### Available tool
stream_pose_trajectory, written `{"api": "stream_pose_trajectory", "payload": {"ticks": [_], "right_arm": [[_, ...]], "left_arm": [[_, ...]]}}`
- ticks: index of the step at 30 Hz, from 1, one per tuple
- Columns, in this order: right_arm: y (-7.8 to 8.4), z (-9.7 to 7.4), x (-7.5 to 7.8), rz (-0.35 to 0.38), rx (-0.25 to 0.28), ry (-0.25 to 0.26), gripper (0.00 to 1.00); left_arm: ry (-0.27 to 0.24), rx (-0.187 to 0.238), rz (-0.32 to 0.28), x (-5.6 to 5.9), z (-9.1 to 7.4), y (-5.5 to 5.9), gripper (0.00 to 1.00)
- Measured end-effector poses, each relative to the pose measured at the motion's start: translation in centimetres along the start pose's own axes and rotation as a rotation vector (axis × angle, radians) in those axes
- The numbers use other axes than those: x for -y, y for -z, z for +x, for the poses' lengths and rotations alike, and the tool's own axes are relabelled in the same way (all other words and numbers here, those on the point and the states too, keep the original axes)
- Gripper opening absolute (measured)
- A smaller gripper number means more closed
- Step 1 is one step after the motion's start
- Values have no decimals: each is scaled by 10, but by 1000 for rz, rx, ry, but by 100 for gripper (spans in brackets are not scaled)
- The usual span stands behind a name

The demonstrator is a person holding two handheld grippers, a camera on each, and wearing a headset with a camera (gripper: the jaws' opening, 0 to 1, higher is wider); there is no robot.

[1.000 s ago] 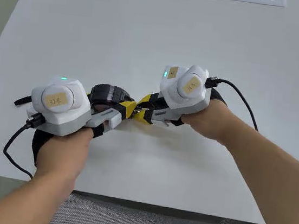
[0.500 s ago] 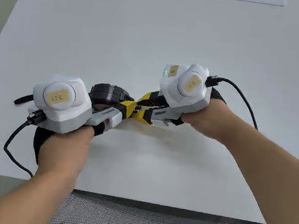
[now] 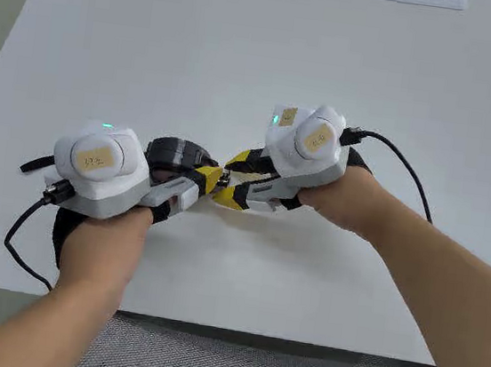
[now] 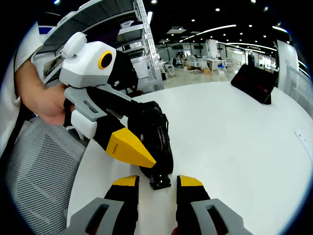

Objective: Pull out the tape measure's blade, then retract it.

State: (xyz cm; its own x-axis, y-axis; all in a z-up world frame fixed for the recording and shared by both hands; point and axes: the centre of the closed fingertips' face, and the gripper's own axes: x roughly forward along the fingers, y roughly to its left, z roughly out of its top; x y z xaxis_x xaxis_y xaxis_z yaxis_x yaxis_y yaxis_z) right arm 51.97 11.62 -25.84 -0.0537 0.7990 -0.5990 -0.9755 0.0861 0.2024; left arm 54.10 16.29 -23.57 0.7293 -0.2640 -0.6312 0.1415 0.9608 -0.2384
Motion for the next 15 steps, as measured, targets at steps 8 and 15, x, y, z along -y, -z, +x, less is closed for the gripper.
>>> {"api": "stream_pose_trajectory", "payload": {"ticks": [8,15], "right_arm": [[0,-5,1,20,17,7,31],[1,-7,2,33,22,12,34]], "left_arm": [[6,-1,22,1,0,0,62],[14,9,33,3,-1,-2,63]]}}
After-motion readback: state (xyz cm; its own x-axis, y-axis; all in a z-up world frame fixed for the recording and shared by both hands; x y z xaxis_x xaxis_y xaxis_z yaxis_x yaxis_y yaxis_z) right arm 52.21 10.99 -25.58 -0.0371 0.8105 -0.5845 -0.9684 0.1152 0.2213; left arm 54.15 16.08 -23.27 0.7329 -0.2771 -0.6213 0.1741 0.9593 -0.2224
